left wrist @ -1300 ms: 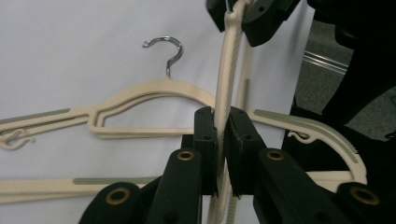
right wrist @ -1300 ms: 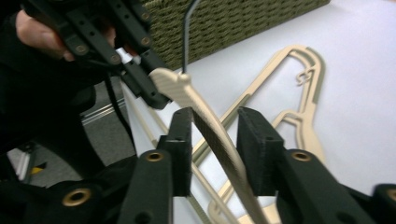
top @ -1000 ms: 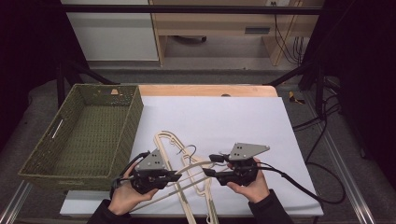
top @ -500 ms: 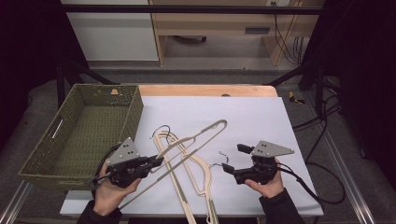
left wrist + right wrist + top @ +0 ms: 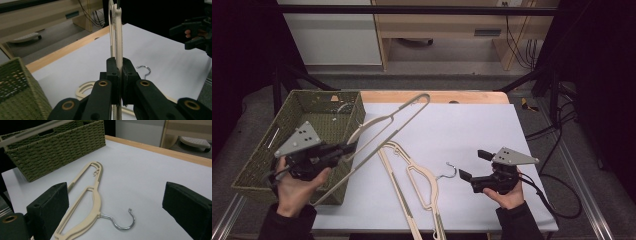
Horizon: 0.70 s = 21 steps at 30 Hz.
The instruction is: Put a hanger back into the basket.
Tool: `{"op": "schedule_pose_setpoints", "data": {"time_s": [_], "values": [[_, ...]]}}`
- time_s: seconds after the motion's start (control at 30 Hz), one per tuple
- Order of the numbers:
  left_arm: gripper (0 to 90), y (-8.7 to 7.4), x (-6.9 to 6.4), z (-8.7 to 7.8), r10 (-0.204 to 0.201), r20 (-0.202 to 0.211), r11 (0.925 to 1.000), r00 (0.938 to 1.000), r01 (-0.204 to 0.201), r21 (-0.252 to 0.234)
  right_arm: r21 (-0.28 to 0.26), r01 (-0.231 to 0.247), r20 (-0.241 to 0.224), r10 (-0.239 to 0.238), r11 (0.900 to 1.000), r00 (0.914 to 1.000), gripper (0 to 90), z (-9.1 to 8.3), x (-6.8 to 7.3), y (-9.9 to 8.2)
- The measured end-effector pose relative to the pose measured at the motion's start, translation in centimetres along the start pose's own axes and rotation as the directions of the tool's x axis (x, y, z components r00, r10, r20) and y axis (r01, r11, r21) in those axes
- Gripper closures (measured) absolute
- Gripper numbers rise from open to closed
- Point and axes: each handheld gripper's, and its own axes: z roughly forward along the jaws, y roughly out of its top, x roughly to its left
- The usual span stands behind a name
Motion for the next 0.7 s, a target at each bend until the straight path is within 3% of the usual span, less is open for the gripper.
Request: {"op": "schedule_pose_setpoints", "data": {"time_s": [0.03,0.07,0.17,0.27,0.37,0.47,0.5,0.7], "values": [[86.6,0.0,0.0,0.0,0.000,0.000,1.0000,1.0000,0.000,0.000,0.000,0.000,0.000,0.000,1.0000,1.0000,7.2,0.0,0.0,0.0],[86.5,0.4,1.0,-0.4,0.001,-0.020,1.0000,0.9998,-0.001,-0.002,0.002,0.000,-0.001,0.000,1.0000,1.0000,7.0,0.0,0.0,0.0],[86.6,0.8,2.0,-0.7,0.001,-0.039,1.0000,0.9992,-0.001,-0.003,0.003,0.000,0.003,0.000,1.0000,1.0000,6.7,-0.1,0.0,0.0],[86.5,1.2,4.5,-1.4,-0.020,-0.065,0.9998,0.9977,0.019,-0.007,-0.005,-0.002,0.004,0.002,1.0000,1.0000,6.6,-0.2,-0.1,0.1],[86.6,1.2,6.4,-1.7,-0.013,-0.099,0.9999,0.9950,0.012,-0.001,-0.005,0.000,0.003,0.000,1.0000,1.0000,6.2,-0.2,-0.2,0.1],[86.6,1.1,7.5,-1.8,-0.014,-0.126,0.9997,0.9920,0.016,0.019,-0.006,-0.006,0.008,0.006,1.0000,0.9999,6.1,-0.2,-0.2,0.0],[86.5,0.8,8.5,-1.9,-0.017,-0.140,0.9995,0.9900,0.020,0.025,-0.005,-0.006,0.009,0.006,1.0000,0.9999,6.1,-0.1,-0.2,0.0],[86.5,-0.5,10.9,-1.9,-0.044,-0.164,0.9982,0.9855,0.050,0.032,-0.007,-0.006,0.010,0.007,1.0000,0.9999,6.0,-0.1,-0.2,0.0]]}}
